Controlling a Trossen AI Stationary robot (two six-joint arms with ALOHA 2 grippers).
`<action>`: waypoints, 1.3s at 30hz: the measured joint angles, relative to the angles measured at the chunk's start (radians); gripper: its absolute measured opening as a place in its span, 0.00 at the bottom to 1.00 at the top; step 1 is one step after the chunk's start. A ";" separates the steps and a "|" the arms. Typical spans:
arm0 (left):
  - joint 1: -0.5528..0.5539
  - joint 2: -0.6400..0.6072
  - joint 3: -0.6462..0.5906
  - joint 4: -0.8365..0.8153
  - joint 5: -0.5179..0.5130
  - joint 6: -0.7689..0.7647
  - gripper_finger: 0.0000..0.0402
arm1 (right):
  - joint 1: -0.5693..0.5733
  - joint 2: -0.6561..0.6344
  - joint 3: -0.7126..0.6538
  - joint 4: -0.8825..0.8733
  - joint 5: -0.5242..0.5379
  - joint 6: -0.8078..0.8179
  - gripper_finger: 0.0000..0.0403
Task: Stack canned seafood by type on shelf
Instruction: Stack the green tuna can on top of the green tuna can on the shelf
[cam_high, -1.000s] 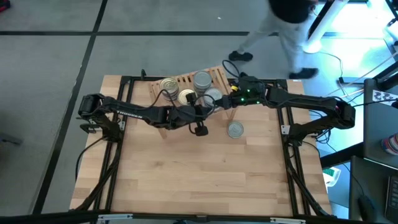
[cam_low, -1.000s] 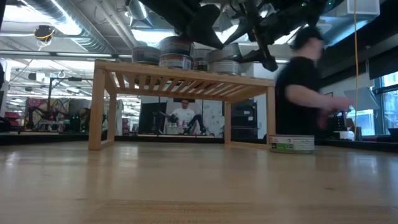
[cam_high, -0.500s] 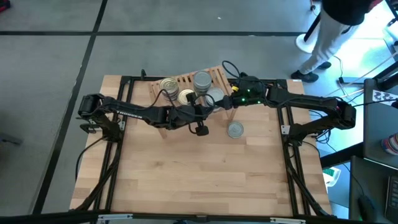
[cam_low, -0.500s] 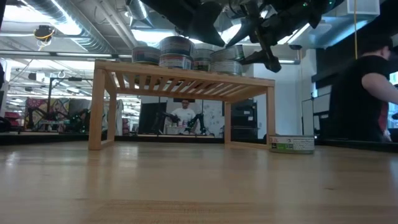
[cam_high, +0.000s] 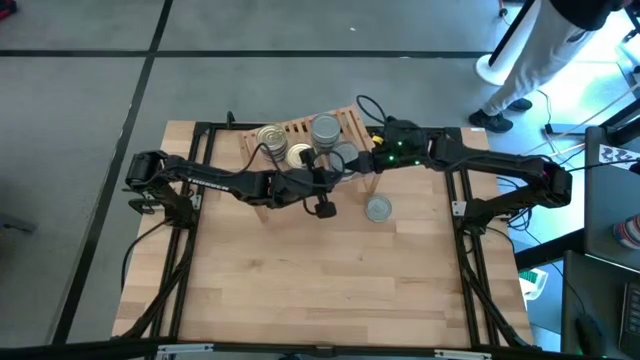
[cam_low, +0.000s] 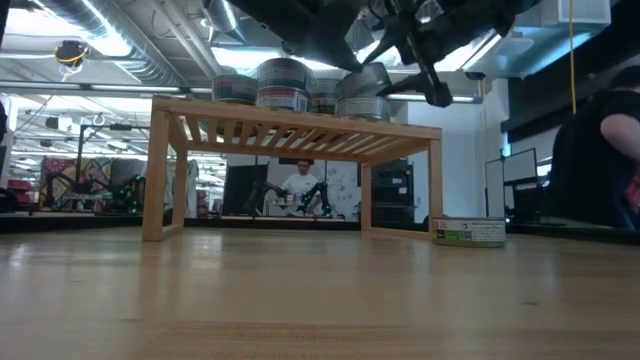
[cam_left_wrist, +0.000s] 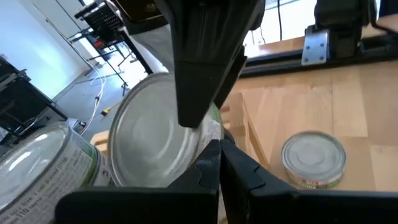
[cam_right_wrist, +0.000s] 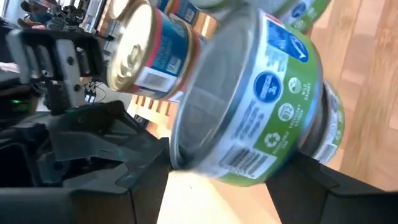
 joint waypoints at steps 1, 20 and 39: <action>0.000 0.000 0.000 0.010 0.000 0.000 0.00 | 0.000 0.000 0.009 -0.008 0.004 0.000 0.61; -0.001 0.000 0.000 0.024 0.002 -0.003 0.00 | 0.000 0.000 0.031 -0.129 -0.028 0.076 0.61; -0.031 0.000 0.000 0.044 0.055 -0.028 0.00 | 0.000 0.001 0.030 -0.110 -0.024 0.117 0.61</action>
